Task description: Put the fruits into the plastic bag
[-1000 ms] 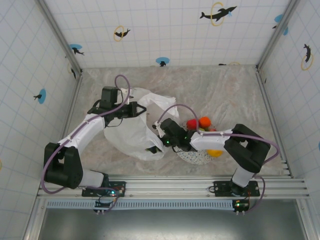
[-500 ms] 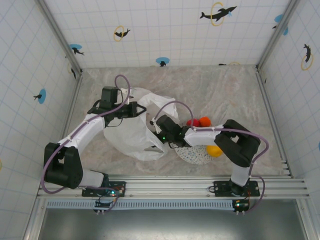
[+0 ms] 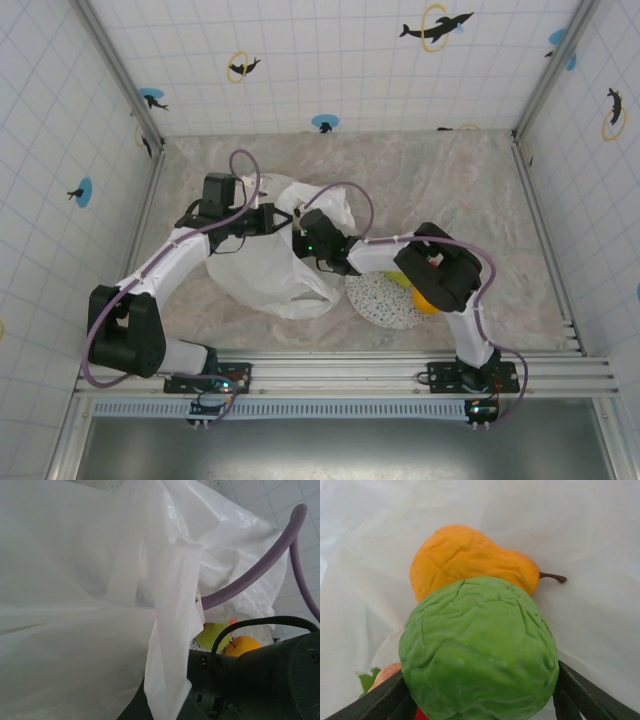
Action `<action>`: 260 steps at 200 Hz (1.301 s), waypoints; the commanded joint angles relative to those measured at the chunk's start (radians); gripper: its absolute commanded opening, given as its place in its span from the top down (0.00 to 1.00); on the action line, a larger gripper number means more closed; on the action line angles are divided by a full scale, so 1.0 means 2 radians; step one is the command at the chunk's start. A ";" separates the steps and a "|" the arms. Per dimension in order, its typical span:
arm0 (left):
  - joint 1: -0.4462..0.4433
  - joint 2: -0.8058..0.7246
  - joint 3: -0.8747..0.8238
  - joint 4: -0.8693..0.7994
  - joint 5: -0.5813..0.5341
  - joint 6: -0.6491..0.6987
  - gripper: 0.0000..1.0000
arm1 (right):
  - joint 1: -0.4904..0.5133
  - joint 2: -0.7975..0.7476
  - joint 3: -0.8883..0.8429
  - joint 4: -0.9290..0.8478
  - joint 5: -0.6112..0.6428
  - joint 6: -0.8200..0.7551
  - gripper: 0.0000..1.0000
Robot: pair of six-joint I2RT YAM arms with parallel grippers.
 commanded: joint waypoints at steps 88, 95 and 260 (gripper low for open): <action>0.002 -0.010 0.012 -0.005 -0.013 -0.003 1.00 | 0.007 -0.093 -0.076 -0.019 0.031 -0.065 0.01; 0.003 -0.009 0.012 -0.006 -0.013 -0.002 1.00 | 0.008 -0.108 -0.088 -0.027 0.032 -0.074 0.01; -0.003 0.021 0.040 -0.044 0.043 0.016 1.00 | -0.004 -0.487 -0.209 -0.404 0.101 -0.157 0.14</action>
